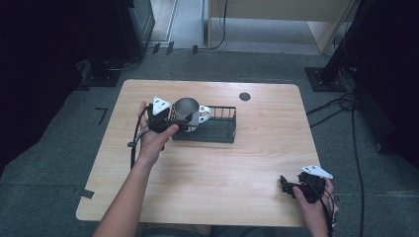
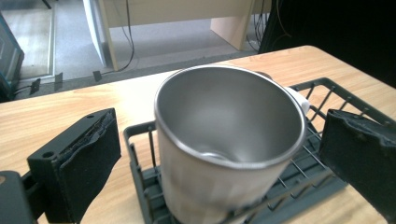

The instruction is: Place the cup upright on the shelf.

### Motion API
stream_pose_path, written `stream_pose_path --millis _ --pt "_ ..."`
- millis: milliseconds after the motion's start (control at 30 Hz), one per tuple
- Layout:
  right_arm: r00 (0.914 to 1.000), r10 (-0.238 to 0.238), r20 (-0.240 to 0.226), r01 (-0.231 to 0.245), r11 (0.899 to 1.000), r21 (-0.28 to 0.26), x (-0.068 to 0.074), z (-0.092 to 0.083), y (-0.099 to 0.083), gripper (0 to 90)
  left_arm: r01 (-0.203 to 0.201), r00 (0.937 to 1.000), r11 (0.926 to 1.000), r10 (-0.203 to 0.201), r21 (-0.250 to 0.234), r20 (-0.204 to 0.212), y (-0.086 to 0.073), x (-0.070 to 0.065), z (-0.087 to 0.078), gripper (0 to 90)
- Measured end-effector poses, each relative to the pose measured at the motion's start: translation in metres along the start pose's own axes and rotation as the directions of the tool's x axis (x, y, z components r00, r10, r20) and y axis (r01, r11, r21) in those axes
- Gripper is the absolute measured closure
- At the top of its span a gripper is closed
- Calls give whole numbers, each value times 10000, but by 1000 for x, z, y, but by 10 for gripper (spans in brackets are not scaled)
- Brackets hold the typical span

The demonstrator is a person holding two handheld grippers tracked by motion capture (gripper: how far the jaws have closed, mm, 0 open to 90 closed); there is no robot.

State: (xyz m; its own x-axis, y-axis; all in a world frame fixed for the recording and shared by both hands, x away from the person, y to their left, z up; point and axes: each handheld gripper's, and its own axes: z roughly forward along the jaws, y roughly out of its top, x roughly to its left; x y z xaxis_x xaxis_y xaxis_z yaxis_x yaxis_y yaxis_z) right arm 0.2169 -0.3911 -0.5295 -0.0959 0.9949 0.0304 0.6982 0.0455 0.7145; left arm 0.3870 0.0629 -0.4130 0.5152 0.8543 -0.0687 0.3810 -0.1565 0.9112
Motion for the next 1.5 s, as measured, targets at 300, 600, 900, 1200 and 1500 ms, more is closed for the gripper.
stream_pose_path --millis 300,600,900,1200,1500 --pt "10000 16 2 -16 10000 -3 0 0 0 0 159 9998 9997 -156 173 -151 -27 16 -33 0" --pt "10000 14 3 -14 10000 -3 0 0 0 0 719 9971 9964 -708 450 -264 -64 28 -55 0" --pt "10000 -11 5 11 10000 -3 0 0 0 0 1079 9936 9844 -1021 1388 -482 -103 37 -67 0" --pt "10000 -7 6 7 10000 -8 0 0 0 0 1337 9887 9678 -1155 2134 -960 -138 46 -84 0" --pt "10000 -4 8 4 10000 -6 0 0 0 0 1601 9840 9445 -1297 2869 -1223 -156 54 -101 0"
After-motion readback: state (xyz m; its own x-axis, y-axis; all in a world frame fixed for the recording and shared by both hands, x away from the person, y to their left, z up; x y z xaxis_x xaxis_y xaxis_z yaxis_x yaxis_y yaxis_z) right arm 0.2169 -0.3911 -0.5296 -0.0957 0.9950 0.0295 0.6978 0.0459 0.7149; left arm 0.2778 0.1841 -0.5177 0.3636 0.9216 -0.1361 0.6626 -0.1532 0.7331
